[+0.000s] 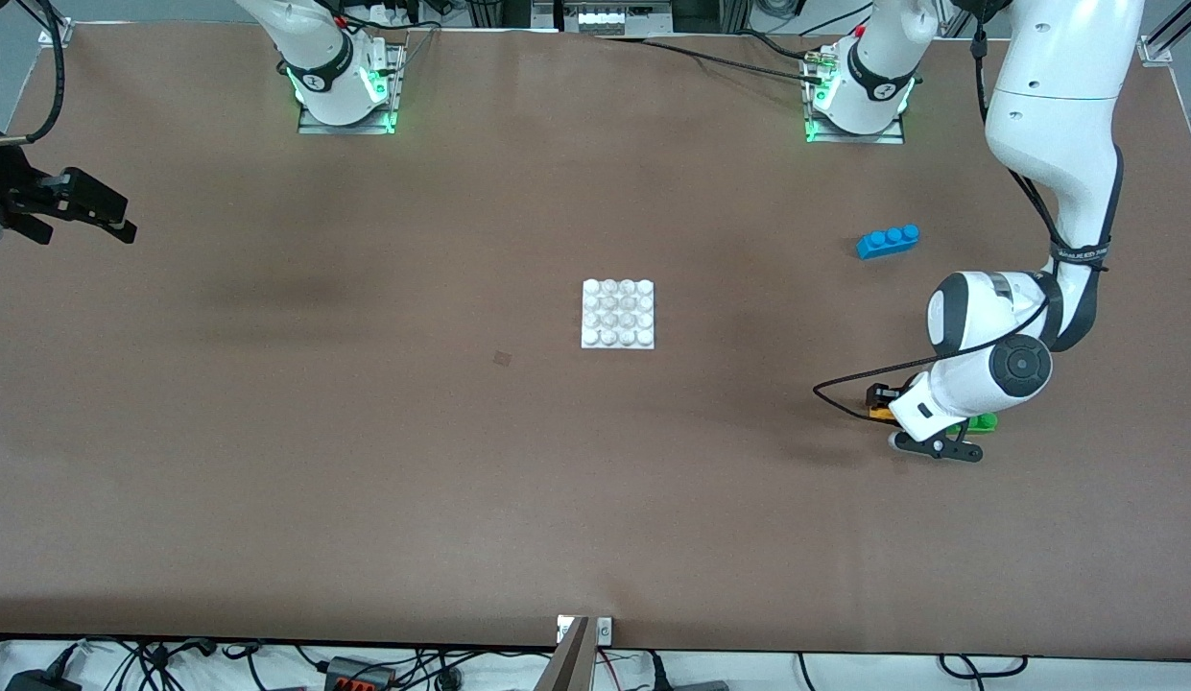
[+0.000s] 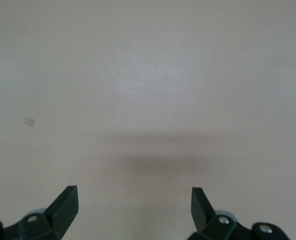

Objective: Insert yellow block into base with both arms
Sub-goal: 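Lower the left gripper onto the yellow brick and grasp it, then carry the yellow brick with the left gripper over the base plate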

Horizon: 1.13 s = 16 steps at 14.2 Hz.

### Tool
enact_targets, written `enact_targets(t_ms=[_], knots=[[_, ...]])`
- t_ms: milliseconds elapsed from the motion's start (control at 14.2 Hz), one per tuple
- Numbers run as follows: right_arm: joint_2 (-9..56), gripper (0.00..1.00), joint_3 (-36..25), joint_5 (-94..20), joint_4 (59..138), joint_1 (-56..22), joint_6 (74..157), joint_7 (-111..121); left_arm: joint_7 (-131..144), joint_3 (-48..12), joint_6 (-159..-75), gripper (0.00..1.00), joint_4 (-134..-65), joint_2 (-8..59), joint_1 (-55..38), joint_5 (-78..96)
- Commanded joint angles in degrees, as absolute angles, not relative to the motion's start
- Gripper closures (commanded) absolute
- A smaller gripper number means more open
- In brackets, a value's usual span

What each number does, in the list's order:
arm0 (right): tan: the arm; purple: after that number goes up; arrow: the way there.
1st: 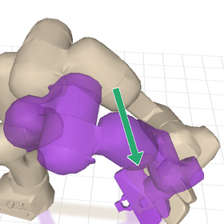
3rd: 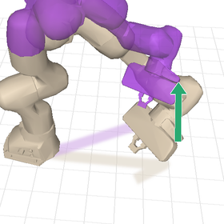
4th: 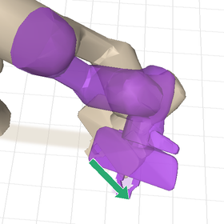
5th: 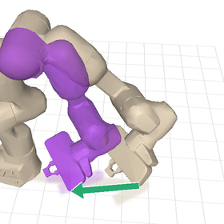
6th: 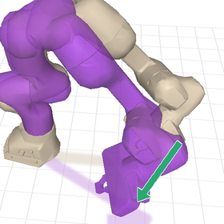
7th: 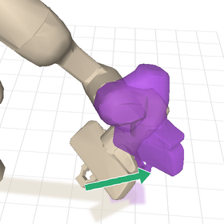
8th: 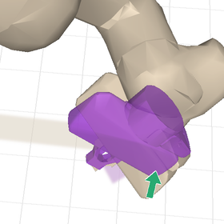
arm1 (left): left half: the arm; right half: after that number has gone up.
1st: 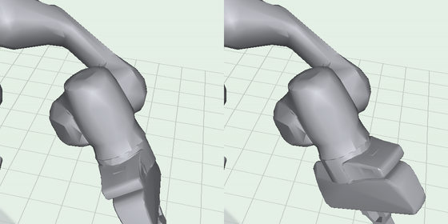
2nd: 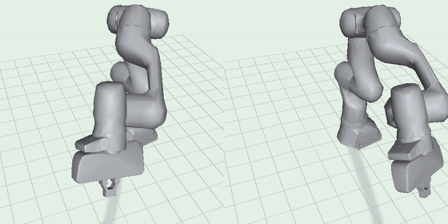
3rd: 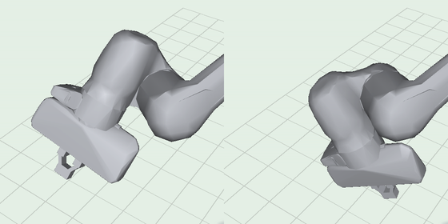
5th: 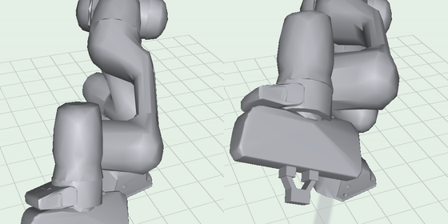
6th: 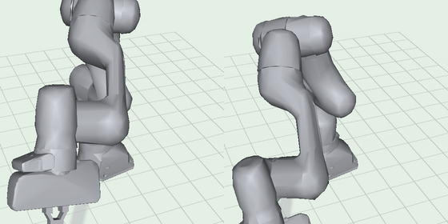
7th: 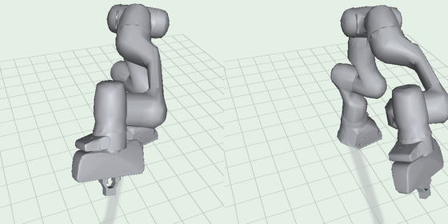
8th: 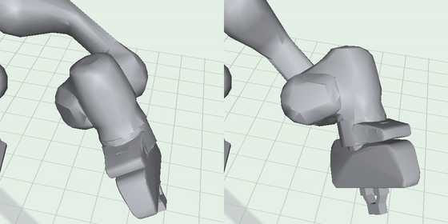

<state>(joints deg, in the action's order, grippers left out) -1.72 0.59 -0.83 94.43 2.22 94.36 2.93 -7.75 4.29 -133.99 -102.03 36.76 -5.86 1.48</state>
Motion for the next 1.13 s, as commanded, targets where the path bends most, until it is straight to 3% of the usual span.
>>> enact_targets(t_ms=[0,353,707,1060], knots=[[-1.14,0.0,0.53,0.0,93.16,1.85,93.96,2.11,-9.49,4.22,-133.34,0.49,-102.66,35.51,-5.89,3.78],[-0.7,0.0,0.44,-0.79,93.16,1.94,93.87,-2.8,-9.76,3.17,-123.6,0.49,-102.57,29.02,-6.94,8.69],[-0.7,0.0,0.44,-0.79,93.16,2.11,93.87,-3.34,1.54,-6.21,-118.92,0.49,-102.48,24.53,-8.26,9.14],[-0.7,0.0,0.44,-0.79,93.16,2.02,93.87,-3.43,22.03,-15.55,-121.62,0.49,-102.13,24.52,-12.73,8.35]])
